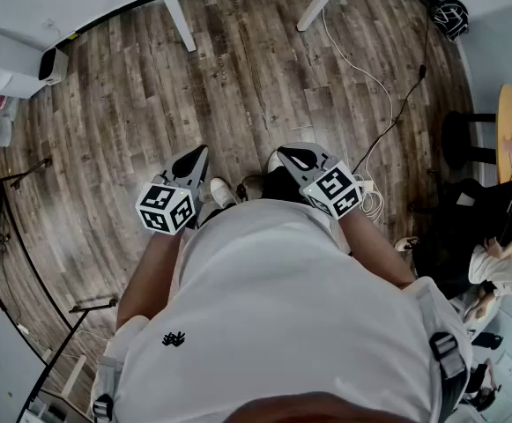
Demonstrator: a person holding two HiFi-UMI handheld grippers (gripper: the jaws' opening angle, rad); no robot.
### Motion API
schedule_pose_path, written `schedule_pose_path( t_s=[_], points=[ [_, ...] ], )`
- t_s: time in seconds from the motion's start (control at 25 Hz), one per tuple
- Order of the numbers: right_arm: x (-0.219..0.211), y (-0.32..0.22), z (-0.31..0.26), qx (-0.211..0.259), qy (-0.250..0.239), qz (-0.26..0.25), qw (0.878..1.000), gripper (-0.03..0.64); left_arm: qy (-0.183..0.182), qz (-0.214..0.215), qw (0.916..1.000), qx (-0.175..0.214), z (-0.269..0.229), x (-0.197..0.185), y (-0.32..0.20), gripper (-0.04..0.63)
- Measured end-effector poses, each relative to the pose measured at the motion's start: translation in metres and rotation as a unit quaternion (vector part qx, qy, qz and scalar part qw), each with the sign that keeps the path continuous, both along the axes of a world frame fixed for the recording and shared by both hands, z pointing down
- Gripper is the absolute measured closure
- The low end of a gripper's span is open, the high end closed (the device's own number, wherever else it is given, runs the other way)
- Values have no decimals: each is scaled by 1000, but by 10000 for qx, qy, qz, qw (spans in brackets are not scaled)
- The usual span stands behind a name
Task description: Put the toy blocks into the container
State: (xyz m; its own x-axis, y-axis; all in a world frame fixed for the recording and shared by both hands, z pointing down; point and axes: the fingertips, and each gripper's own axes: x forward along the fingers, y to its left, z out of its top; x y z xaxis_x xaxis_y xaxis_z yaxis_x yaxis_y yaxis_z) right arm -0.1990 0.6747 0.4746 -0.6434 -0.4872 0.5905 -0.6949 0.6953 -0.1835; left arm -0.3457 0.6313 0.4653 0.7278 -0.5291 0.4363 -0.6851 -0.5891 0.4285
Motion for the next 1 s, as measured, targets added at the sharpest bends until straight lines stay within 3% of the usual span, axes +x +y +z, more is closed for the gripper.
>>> schedule_pose_path(
  t_s=[0.2,0.4,0.56,0.8,0.92,1.0],
  points=[
    [-8,-4,2,-20,73,42,10000,612,-266,370,9989,75,16,-5,-3,589],
    [7,-34,5,104,79,-53,9999,612,-460,495,9975,194,16,19,-28,589],
    [33,-77,0,241,-110,-182,9995,612,-574,513,9965,312,6,61,-62,589],
    [108,-144,-4,427,-344,-170,9983,606,-737,638,9937,555,-8,147,-121,589],
    [145,-167,-2,440,-379,-174,9982,544,-743,497,9941,619,-11,179,-147,589],
    [165,-179,1,440,-400,-186,9981,541,-830,417,9933,683,-10,192,-161,588]
  ],
)
